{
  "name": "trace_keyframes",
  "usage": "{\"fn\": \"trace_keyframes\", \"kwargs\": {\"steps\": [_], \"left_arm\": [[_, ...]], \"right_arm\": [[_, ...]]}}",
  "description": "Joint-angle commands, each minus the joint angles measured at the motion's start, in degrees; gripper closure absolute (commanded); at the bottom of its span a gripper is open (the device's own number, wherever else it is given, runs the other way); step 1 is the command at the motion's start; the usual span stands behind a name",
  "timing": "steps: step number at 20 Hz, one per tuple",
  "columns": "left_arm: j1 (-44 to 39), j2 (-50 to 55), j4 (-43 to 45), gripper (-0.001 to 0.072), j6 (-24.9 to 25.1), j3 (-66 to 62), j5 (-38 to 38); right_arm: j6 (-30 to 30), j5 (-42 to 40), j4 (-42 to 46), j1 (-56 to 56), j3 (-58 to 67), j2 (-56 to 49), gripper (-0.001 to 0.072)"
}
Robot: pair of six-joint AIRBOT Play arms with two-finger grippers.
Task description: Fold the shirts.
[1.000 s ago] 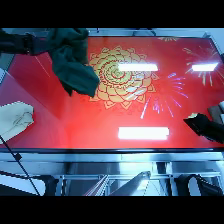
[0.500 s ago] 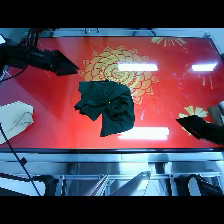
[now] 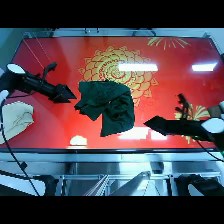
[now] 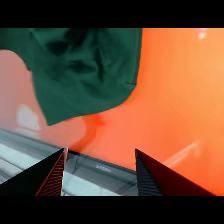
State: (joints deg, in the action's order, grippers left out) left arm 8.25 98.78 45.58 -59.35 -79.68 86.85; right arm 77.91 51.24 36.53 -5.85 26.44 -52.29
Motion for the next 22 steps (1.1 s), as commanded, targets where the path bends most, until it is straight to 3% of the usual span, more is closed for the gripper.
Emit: {"fn": "trace_keyframes", "kwargs": {"steps": [1, 2, 4, 5, 13, 14, 15, 16, 17, 18, 22], "left_arm": [[-1.6, 4.3, 2.8, 0.0, 0.4, 3.3, -3.4], [-2.5, 5.8, 2.8, 0.0016, 0.5, 3.3, -3.7], [-3.9, 7.6, 2.8, 0.0016, 1.2, 3.3, -5.3], [-4.5, 8.1, 2.8, 0.0016, 1.5, 3.3, -7.1], [-7.1, 8.8, 2.3, 0.0019, 1.2, -2.4, -10.8], [-7.4, 8.8, 2.3, 0.0129, 1.2, -2.4, -9.8], [-7.4, 8.8, 2.3, 0.0322, 1.2, -2.4, -8.4], [-7.2, 8.7, 2.3, 0.0483, 1.2, -2.4, -6.7], [-6.8, 8.5, 2.3, 0.0652, 1.2, -2.4, -4.8], [-6.4, 8.2, 2.3, 0.0708, 1.3, -2.8, -2.7], [-2.6, 2.9, 2.3, 0.0709, -0.5, -8.3, 4.5]], "right_arm": [[-5.2, -5.7, -8.6, -5.4, 0.0, -16.6, 0.0236], [-9.8, -4.9, -13.4, -5.6, 0.4, -20.2, 0.0241], [-17.9, -4.3, -21.9, -5.8, 2.1, -25.2, 0.0347], [-20.3, -4.3, -25.0, -5.8, 3.1, -26.8, 0.0347], [-21.0, -3.6, -26.8, -9.9, 13.7, -39.2, 0.0369], [-21.5, -2.1, -26.7, -10.3, 14.5, -39.7, 0.0537], [-22.6, -0.6, -26.8, -10.1, 14.9, -39.4, 0.0634], [-22.7, 0.9, -26.7, -9.7, 15.4, -38.8, 0.0683], [-23.2, 2.0, -26.7, -9.1, 15.7, -37.7, 0.0683], [-23.8, 3.1, -26.4, -8.0, 16.0, -35.6, 0.0684], [-20.7, 8.3, -18.8, 1.2, 18.4, -22.7, 0.0684]]}}
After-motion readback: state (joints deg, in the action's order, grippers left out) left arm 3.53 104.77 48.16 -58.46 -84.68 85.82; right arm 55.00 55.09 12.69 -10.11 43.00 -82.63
